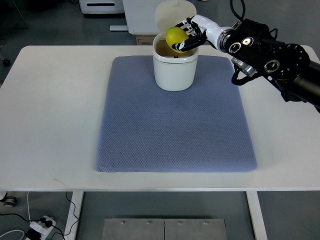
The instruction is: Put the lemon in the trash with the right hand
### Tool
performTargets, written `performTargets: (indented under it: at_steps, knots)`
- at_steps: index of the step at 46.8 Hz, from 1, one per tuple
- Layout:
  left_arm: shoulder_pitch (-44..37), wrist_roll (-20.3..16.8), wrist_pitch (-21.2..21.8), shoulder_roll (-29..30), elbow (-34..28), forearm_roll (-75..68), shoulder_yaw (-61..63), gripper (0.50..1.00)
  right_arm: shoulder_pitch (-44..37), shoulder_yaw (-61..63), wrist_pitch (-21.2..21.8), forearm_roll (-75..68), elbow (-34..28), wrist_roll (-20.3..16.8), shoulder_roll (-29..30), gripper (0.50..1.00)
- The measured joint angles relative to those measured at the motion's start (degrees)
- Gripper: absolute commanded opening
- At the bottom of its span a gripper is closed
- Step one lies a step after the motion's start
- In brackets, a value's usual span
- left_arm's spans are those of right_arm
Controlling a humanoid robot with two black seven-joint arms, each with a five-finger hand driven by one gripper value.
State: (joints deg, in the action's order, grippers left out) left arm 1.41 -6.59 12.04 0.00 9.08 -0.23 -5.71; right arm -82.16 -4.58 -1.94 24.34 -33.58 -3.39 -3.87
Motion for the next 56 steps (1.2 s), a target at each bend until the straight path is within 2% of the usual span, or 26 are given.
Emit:
performTargets:
  at_steps: [7,12,18,24,27,30,35,41,56]
  knots:
    - [0.0,0.0,0.0,0.0,0.01,-0.01,0.0,1.0,0.0,-0.05,0.0,0.0,-0.08,0.21,0.0,0.765]
    - [0.0,0.0,0.0,0.0,0.0,-0.02,0.0,1.0,0.0,-0.08,0.0,0.0,-0.09,0.23,0.0,0.824]
    - [0.0,0.0,0.0,0.0,-0.01,-0.01,0.0,1.0,0.43,-0.09,0.0,0.0,-0.09,0.24,0.0,0.853]
    - [0.0,0.0,0.0,0.0,0.0,0.0,0.0,1.0,0.5,-0.09,-0.04,0.0,-0.09,0.28,0.0,0.857]
    - [0.0,0.0,0.0,0.0,0.0,-0.01,0.0,1.0,0.6,-0.09,-0.07,0.0,-0.09,0.36,0.0,0.812]
    - [0.0,0.0,0.0,0.0,0.0,0.0,0.0,1.0,0.61,-0.09,-0.21,0.0,-0.09,0.53,0.0,0.678]
    - [0.0,0.0,0.0,0.0,0.0,0.0,0.0,1.0,0.6,-0.09,-0.48,0.0,-0.16,0.57,-0.02,0.594]
    - [0.0,0.0,0.0,0.0,-0.01,0.0,0.0,1.0,0.51,-0.11,-0.5,0.0,-0.26,0.58,-0.07,0.554]
    - [0.01,0.0,0.0,0.0,-0.01,0.0,0.0,1.0,-0.41,-0.02,0.16,-0.07,-0.35,0.57,-1.81,0.562]
